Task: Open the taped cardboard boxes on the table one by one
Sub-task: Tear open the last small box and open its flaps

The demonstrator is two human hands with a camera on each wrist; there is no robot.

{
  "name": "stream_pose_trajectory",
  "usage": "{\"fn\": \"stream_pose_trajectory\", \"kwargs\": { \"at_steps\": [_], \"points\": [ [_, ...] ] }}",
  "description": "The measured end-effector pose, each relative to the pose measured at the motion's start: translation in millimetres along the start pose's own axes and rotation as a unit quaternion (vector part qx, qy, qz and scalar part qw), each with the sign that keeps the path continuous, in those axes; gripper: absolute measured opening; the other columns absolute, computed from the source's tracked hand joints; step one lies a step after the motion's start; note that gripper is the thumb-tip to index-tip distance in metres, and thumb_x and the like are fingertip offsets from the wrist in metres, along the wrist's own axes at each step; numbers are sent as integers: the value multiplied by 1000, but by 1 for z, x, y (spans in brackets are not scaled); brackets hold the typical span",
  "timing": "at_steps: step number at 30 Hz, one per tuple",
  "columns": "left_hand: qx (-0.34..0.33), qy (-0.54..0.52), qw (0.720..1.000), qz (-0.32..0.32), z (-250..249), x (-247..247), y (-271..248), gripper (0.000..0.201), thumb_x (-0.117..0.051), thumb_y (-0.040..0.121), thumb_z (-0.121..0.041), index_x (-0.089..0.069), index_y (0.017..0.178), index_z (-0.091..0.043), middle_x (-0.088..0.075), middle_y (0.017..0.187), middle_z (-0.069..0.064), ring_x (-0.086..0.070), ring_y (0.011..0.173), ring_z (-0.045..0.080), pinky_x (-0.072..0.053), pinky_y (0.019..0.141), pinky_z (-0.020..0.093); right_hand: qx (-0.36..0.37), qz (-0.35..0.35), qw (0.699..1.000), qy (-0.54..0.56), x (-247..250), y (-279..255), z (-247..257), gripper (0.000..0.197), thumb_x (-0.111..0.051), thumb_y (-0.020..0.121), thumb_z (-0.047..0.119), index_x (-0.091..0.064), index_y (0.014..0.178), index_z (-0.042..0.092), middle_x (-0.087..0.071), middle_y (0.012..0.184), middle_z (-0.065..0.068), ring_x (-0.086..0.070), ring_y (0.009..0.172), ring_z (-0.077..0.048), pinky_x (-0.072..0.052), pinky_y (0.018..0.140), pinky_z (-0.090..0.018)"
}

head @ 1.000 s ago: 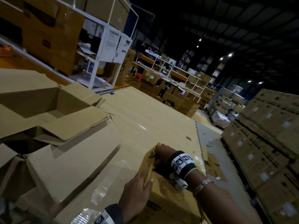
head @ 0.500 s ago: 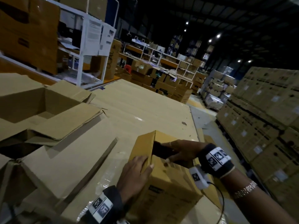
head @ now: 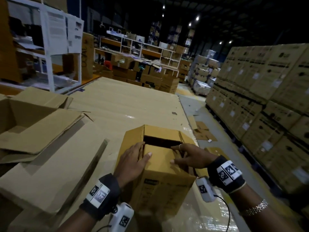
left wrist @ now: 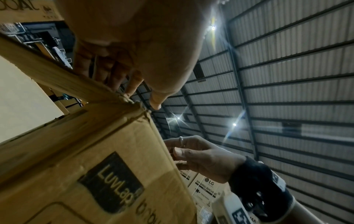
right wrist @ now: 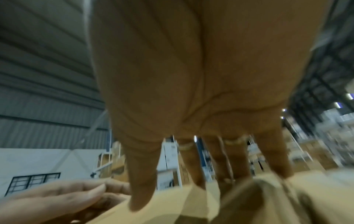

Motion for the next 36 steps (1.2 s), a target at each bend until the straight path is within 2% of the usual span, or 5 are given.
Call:
{"fn": "stream_pose_trajectory", "kwargs": {
  "at_steps": [5, 10, 14, 19, 36],
  "points": [
    [-36, -113, 992, -44, -21, 22, 3, 40, -56, 100, -46, -52, 137, -31, -74, 97, -5, -69, 75, 1, -47, 54, 11, 88, -153, 984, -22, 19, -37, 18, 50, -62, 94, 52, -59, 136, 25, -62, 115, 6, -61, 94, -9, -58, 79, -38],
    [-39, -236, 970, 40, -25, 25, -3, 48, -45, 102, -52, -78, 93, -18, -77, 83, 6, -74, 87, 24, -58, 86, 50, 165, -168, 966, 103, 18, -82, 33, 31, -53, 105, 37, -75, 98, 17, -70, 84, 5, -66, 77, -15, -55, 68, -34],
    [-97, -141, 974, 150, -24, 10, -22, 16, -70, 95, -31, -79, 98, -18, -76, 80, -4, -73, 80, 13, -59, 85, 37, 146, -92, 977, 127, -27, -91, 22, 49, -46, 107, 45, -69, 101, 2, -68, 96, -18, -65, 87, -32, -51, 78, -48],
    [-152, -49, 982, 101, -17, -1, -30, 31, -83, 82, -31, -75, 112, -32, -69, 96, -21, -65, 94, 2, -54, 80, 22, 88, -137, 977, 136, -71, -85, 9, 44, -59, 100, 40, -56, 142, 29, -59, 139, 16, -55, 122, 2, -51, 101, -34],
    [-222, 37, 974, -21, -5, -39, -42, 22, -60, 96, -44, -73, 107, -31, -64, 92, -22, -54, 87, 3, -36, 93, 30, 68, -285, 945, 148, -98, -60, 38, 21, -63, 97, 22, -73, 115, 28, -70, 97, 12, -62, 87, -4, -56, 76, -35]
  ]
}}
Point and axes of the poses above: each hand's wrist, its own y-axis towards the middle knuckle, its own x-axis out of the back of the hand, z = x × y, the point moved 5 cm from there along y, towards the middle knuckle
